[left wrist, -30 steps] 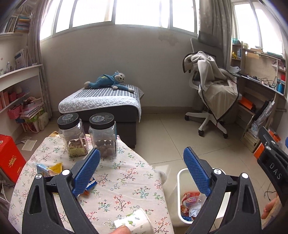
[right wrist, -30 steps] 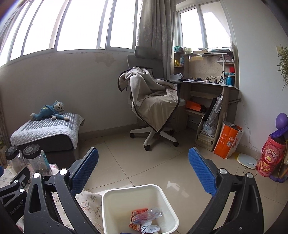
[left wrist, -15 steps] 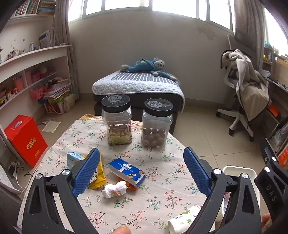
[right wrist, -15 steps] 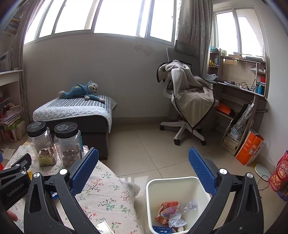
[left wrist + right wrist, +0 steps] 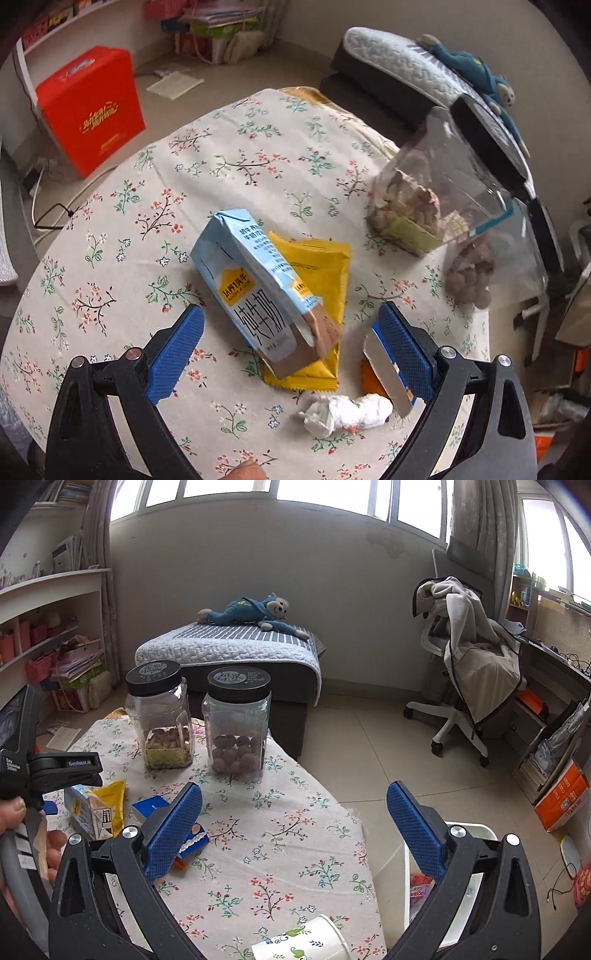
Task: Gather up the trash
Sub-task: 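Grasp the blue milk carton with the left gripper while the right gripper grasps the crumpled white tissue, then carry the crumpled white tissue over the wastebasket and open the right gripper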
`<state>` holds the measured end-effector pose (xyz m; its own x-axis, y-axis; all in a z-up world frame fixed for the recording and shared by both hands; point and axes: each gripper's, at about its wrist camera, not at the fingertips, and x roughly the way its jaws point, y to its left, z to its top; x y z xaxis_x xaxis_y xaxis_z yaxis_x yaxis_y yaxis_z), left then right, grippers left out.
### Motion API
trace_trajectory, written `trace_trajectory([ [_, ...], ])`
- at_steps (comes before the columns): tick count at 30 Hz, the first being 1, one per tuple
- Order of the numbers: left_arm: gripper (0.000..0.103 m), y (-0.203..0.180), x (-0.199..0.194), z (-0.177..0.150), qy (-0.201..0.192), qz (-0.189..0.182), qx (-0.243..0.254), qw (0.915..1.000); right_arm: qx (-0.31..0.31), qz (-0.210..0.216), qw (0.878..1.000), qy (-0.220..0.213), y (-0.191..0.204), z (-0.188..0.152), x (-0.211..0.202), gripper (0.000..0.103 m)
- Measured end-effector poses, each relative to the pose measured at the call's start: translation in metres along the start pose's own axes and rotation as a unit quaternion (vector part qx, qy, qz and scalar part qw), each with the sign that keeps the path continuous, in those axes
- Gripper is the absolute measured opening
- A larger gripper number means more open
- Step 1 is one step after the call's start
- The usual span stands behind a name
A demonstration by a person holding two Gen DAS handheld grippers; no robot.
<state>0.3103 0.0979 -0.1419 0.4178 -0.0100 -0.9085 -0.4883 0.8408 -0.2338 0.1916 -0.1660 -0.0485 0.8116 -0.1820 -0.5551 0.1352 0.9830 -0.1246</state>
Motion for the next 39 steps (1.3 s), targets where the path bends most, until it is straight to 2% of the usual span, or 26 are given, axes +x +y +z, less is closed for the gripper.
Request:
trace_trajectory([
  [2, 0.092, 0.013, 0.016, 0.008, 0.021, -0.008, -0.025, 0.9994, 0.008, 0.026, 0.999, 0.031, 0.01, -0.003, 0.013, 0.096],
  [4, 0.092, 0.024, 0.035, 0.013, 0.062, -0.041, -0.047, 0.9962, 0.025, 0.062, 0.995, 0.07, 0.019, -0.007, 0.028, 0.096],
  [6, 0.091, 0.032, 0.048, 0.015, 0.092, -0.075, -0.064, 0.9908, 0.055, 0.105, 0.986, 0.121, 0.028, -0.016, 0.044, 0.096],
  [7, 0.087, 0.035, 0.051, 0.014, 0.101, -0.08, -0.065, 0.9896, 0.074, 0.131, 0.977, 0.15, 0.033, -0.021, 0.053, 0.096],
  [8, 0.071, 0.035, 0.053, 0.015, 0.107, -0.084, -0.057, 0.9891, 0.097, 0.154, 0.967, 0.177, 0.038, -0.027, 0.06, 0.095],
  [9, 0.063, 0.034, 0.052, 0.015, 0.109, -0.086, -0.043, 0.9893, 0.121, 0.177, 0.956, 0.201, 0.044, -0.034, 0.068, 0.092],
  [10, 0.061, 0.034, 0.047, 0.016, 0.101, -0.083, -0.031, 0.9909, 0.142, 0.196, 0.944, 0.225, 0.051, -0.041, 0.075, 0.085],
  [12, 0.059, 0.034, 0.03, 0.02, 0.071, -0.077, -0.011, 0.9944, 0.172, 0.223, 0.923, 0.263, 0.066, -0.052, 0.088, 0.083],
  [14, 0.058, 0.038, 0.011, 0.024, 0.045, -0.083, -0.003, 0.9955, 0.189, 0.223, 0.916, 0.276, 0.08, -0.06, 0.094, 0.083],
  [17, 0.058, 0.046, -0.024, 0.026, 0.006, -0.087, 0.0, 0.9962, 0.194, 0.217, 0.915, 0.278, 0.102, -0.066, 0.102, 0.083],
  [21, 0.058, 0.046, -0.065, 0.028, -0.047, -0.088, 0.033, 0.9944, 0.187, 0.205, 0.917, 0.288, 0.119, -0.075, 0.114, 0.081],
  [24, 0.058, 0.043, -0.081, 0.022, -0.073, -0.078, 0.064, 0.9922, 0.183, 0.207, 0.914, 0.298, 0.119, -0.081, 0.124, 0.067],
  [25, 0.058, 0.041, -0.082, 0.02, -0.077, -0.073, 0.072, 0.9917, 0.181, 0.208, 0.912, 0.302, 0.118, -0.082, 0.128, 0.06],
  [26, 0.058, 0.041, -0.083, 0.017, -0.079, -0.069, 0.078, 0.9914, 0.177, 0.206, 0.915, 0.297, 0.116, -0.082, 0.128, 0.047],
  [30, 0.058, 0.045, -0.081, 0.012, -0.075, -0.061, 0.085, 0.9918, 0.18, 0.221, 0.912, 0.295, 0.111, -0.078, 0.126, 0.043],
  [35, 0.058, 0.051, -0.086, 0.013, -0.084, -0.058, 0.081, 0.9915, 0.162, 0.238, 0.919, 0.268, 0.109, -0.063, 0.109, 0.042],
  [39, 0.058, 0.054, -0.095, 0.013, -0.096, -0.059, 0.078, 0.9905, 0.142, 0.248, 0.934, 0.216, 0.104, -0.038, 0.083, 0.042],
])
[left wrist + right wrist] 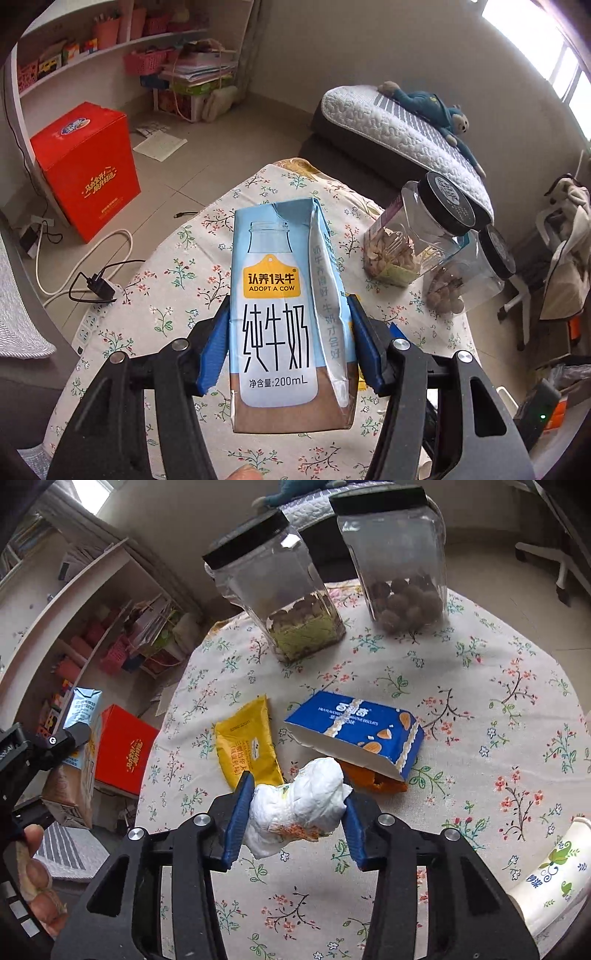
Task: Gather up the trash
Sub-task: 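Carry the crumpled white tissue over the wastebasket and open the right gripper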
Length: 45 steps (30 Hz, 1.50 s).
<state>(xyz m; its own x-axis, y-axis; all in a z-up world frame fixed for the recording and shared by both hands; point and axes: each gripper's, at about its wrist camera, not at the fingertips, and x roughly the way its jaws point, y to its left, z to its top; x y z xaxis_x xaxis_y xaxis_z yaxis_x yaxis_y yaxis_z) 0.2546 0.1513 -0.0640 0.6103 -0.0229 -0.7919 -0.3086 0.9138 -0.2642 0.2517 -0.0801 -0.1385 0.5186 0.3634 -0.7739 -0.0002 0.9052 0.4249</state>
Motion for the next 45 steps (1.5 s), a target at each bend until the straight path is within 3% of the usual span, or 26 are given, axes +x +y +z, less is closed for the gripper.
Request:
trace_trajectory([
  [6, 0.059, -0.006, -0.017, -0.004, -0.031, 0.006, 0.017, 0.9994, -0.046, -0.012, 0.995, -0.092, 0.009, 0.018, -0.053, 0.042],
  [10, 0.059, -0.019, -0.034, -0.014, -0.075, 0.026, 0.049, 0.9956, -0.067, -0.029, 0.987, -0.14, 0.01, 0.022, -0.08, 0.043],
  [17, 0.059, -0.049, -0.07, -0.037, -0.177, 0.064, 0.111, 0.9759, -0.102, -0.074, 0.97, -0.21, 0.013, 0.02, -0.113, 0.043],
  [24, 0.059, -0.082, -0.099, -0.061, -0.249, 0.067, 0.15, 0.9546, -0.137, -0.117, 0.948, -0.264, 0.015, 0.011, -0.142, 0.043],
  [35, 0.059, -0.13, -0.119, -0.089, -0.28, 0.038, 0.183, 0.9417, -0.159, -0.168, 0.919, -0.321, -0.002, 0.004, -0.184, 0.043],
  [45, 0.059, -0.168, -0.126, -0.111, -0.285, 0.008, 0.205, 0.9365, -0.141, -0.197, 0.909, -0.338, -0.036, 0.002, -0.216, 0.043],
])
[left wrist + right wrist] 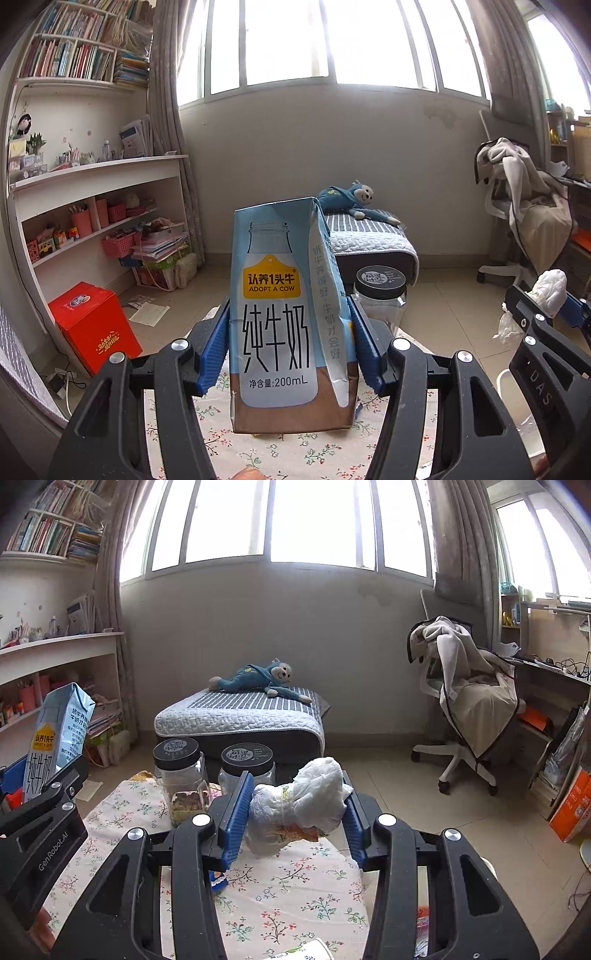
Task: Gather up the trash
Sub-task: 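Carry the crumpled white tissue over the wastebasket and open the right gripper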
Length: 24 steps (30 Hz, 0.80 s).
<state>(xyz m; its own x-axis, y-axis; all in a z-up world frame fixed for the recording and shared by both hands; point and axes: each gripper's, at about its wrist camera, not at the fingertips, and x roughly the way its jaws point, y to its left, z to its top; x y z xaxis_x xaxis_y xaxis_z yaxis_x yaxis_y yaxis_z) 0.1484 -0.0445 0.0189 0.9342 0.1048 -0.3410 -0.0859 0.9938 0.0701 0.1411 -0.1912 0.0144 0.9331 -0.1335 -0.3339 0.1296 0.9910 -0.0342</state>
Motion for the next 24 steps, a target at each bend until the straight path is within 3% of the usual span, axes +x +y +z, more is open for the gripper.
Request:
trace_trajectory([
  [12, 0.059, -0.054, -0.014, -0.001, -0.004, -0.045, 0.015, 0.9989, 0.011, -0.054, 0.998, -0.001, -0.064, 0.001, -0.011, 0.043],
  [21, 0.059, -0.109, -0.025, -0.009, -0.002, -0.086, 0.041, 0.9955, 0.046, -0.125, 0.99, 0.035, -0.14, -0.008, 0.002, 0.044],
  [24, 0.059, -0.13, -0.028, -0.014, 0.003, -0.103, 0.05, 0.9934, 0.056, -0.15, 0.986, 0.047, -0.164, -0.012, 0.005, 0.055],
])
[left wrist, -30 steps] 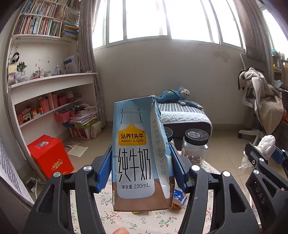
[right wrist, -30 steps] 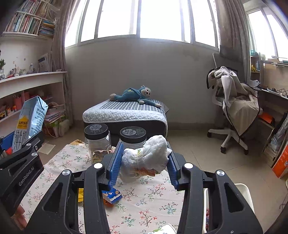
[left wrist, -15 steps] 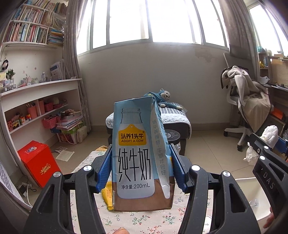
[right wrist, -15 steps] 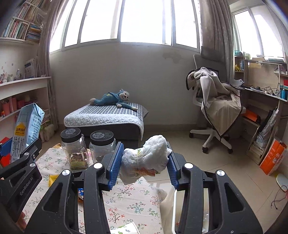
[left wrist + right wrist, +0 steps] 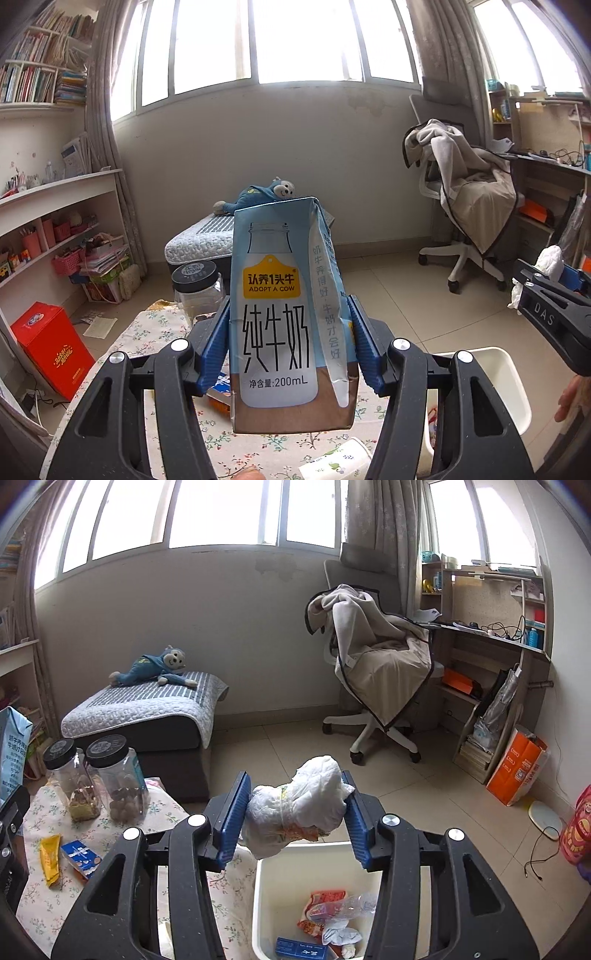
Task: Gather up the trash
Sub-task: 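Carry the crumpled white tissue over the wastebasket and open the right gripper, then carry the milk carton over the wastebasket and open the left gripper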
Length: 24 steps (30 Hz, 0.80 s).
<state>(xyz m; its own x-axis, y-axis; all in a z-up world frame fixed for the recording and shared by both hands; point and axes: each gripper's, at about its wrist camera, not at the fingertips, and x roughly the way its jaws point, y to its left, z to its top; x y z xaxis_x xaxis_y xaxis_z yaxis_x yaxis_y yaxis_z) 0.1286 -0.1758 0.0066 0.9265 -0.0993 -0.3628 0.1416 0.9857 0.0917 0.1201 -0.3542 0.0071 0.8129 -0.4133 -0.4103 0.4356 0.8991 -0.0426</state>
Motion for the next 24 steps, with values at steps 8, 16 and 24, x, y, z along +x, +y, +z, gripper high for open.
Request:
trace_trajectory([
  [8, 0.059, -0.062, 0.004, -0.007, 0.028, -0.075, 0.021, 0.9966, 0.069, -0.099, 0.992, -0.032, -0.076, 0.004, -0.009, 0.096],
  [16, 0.059, -0.128, 0.011, -0.007, 0.063, -0.143, 0.025, 0.9874, 0.147, -0.153, 0.976, -0.041, -0.153, 0.005, -0.019, 0.096],
  [24, 0.061, -0.18, 0.014, 0.0, 0.075, -0.179, 0.039, 0.9802, 0.178, -0.168, 0.969, -0.037, -0.183, -0.001, -0.023, 0.096],
])
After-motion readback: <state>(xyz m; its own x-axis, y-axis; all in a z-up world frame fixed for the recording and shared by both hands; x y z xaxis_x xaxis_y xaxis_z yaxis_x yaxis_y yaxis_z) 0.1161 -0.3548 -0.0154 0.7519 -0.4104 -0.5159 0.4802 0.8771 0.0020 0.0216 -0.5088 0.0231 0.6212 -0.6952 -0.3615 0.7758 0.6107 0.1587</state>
